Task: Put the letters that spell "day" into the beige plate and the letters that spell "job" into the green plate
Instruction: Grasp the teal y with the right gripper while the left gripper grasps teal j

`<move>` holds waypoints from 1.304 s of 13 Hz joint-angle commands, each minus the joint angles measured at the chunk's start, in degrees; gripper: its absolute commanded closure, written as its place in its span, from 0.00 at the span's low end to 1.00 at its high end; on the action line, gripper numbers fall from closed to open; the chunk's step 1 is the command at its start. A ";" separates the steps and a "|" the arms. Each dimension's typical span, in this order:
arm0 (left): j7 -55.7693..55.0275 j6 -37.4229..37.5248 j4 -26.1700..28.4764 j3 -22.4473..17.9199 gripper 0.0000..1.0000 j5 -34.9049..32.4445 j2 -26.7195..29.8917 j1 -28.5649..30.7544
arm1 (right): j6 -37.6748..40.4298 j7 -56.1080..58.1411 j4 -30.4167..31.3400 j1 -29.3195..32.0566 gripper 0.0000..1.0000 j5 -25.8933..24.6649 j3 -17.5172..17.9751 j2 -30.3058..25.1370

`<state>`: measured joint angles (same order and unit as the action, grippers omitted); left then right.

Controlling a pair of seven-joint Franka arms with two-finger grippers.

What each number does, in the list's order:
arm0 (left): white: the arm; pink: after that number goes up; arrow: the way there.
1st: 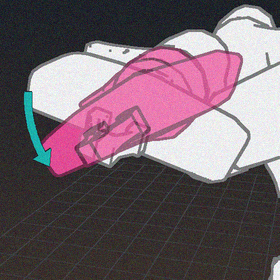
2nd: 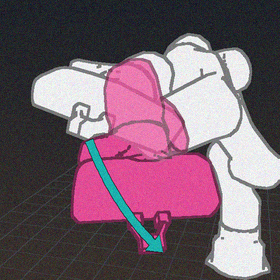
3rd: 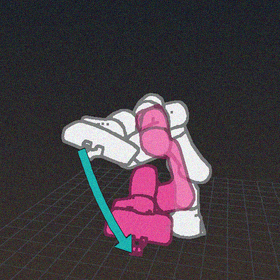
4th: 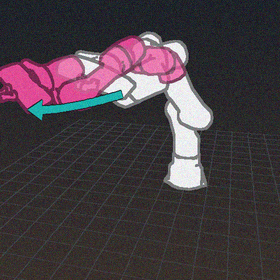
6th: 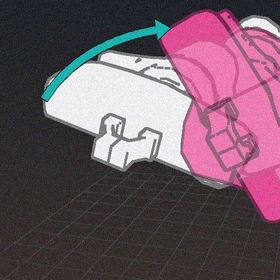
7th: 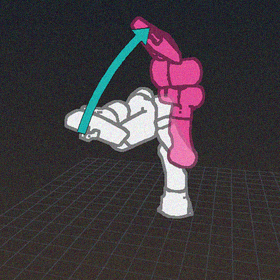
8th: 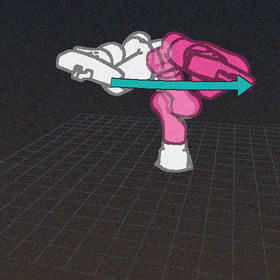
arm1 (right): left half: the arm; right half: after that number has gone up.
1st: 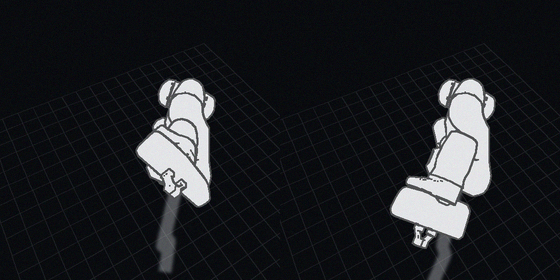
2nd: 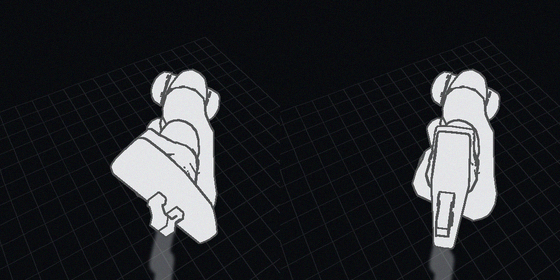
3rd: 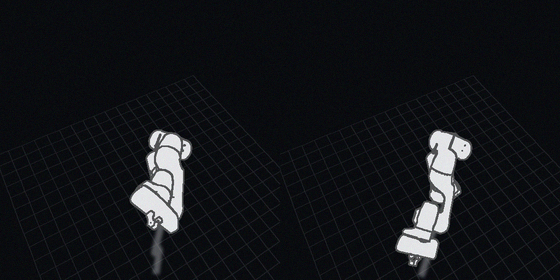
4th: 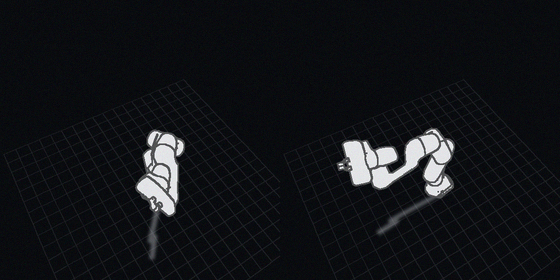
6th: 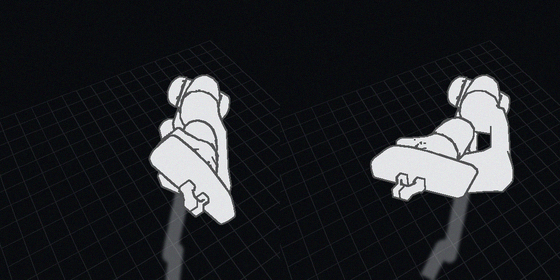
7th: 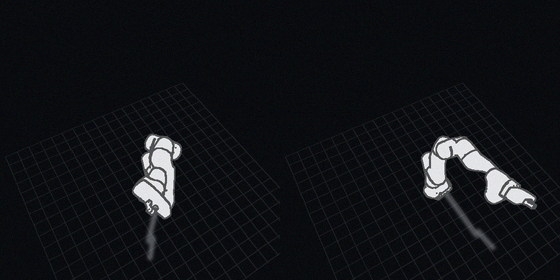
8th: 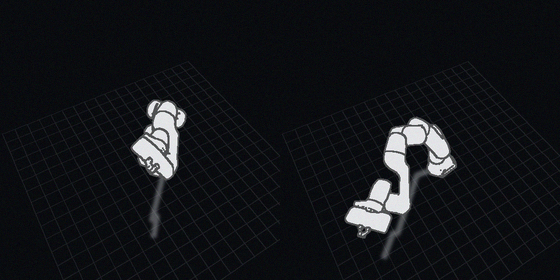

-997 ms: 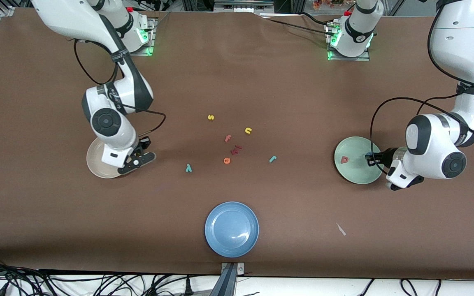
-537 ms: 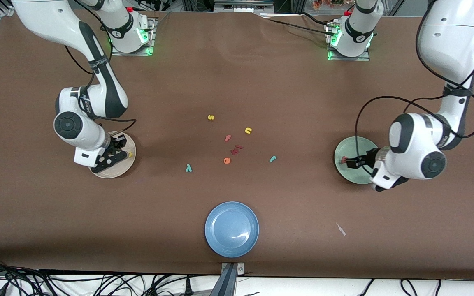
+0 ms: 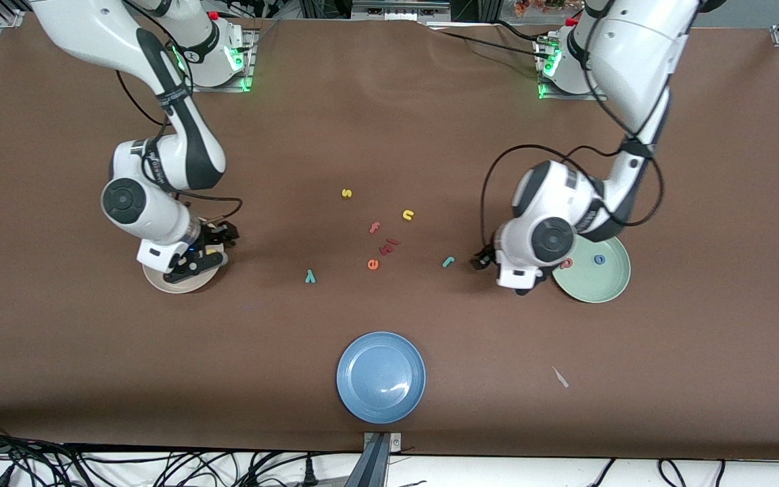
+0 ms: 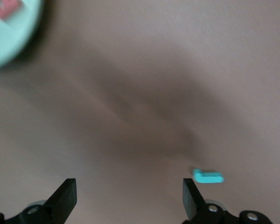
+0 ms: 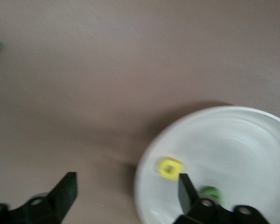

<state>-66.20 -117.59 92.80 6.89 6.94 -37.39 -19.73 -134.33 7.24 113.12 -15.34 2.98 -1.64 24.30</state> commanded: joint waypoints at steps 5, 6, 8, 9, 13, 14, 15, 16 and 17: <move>-14.75 -11.94 -2.53 -0.82 0.14 -0.08 -5.85 -6.02 | 0.65 -35.40 -14.30 -2.14 0.00 0.97 7.62 10.22; -14.58 -13.53 -2.53 -0.82 0.14 -0.69 -6.02 -6.02 | 0.65 -40.23 -15.81 -2.94 0.00 0.80 7.53 12.07; -14.92 -17.40 -2.36 -0.82 0.15 -0.35 -6.20 -6.72 | 0.65 -44.23 -18.35 -4.08 0.00 0.71 7.88 14.36; -14.93 -17.50 -2.27 -0.91 0.16 -0.69 -6.55 -6.81 | 0.65 -45.80 -20.11 -5.22 0.00 0.71 7.88 15.77; -14.40 -17.59 -1.57 -1.00 0.20 -1.31 -7.16 -6.72 | 0.82 -48.02 -22.32 -7.34 0.00 -6.29 7.71 18.59; -14.48 -17.67 -1.57 -1.00 0.21 -2.88 -7.34 -6.72 | 0.82 -46.19 -22.32 -7.43 0.00 -8.76 7.71 18.77; -14.57 -17.67 -1.57 -1.00 0.22 -3.33 -7.43 -6.72 | 0.82 -44.52 -22.32 -7.43 0.01 -8.95 7.71 19.03; -14.57 -17.67 -1.57 -1.00 0.26 -3.33 -7.69 -6.64 | 0.82 -43.20 -22.41 -7.43 0.02 -9.30 7.71 19.47; -14.49 -17.59 -1.57 -1.00 0.27 -3.33 -7.69 -6.64 | 0.82 -41.36 -22.93 -7.43 0.02 -9.22 7.71 19.82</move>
<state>-79.85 -134.93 91.87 6.60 4.98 -44.64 -25.67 -134.32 -37.22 92.72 -22.80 -5.35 5.99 42.49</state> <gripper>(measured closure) 0.220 0.022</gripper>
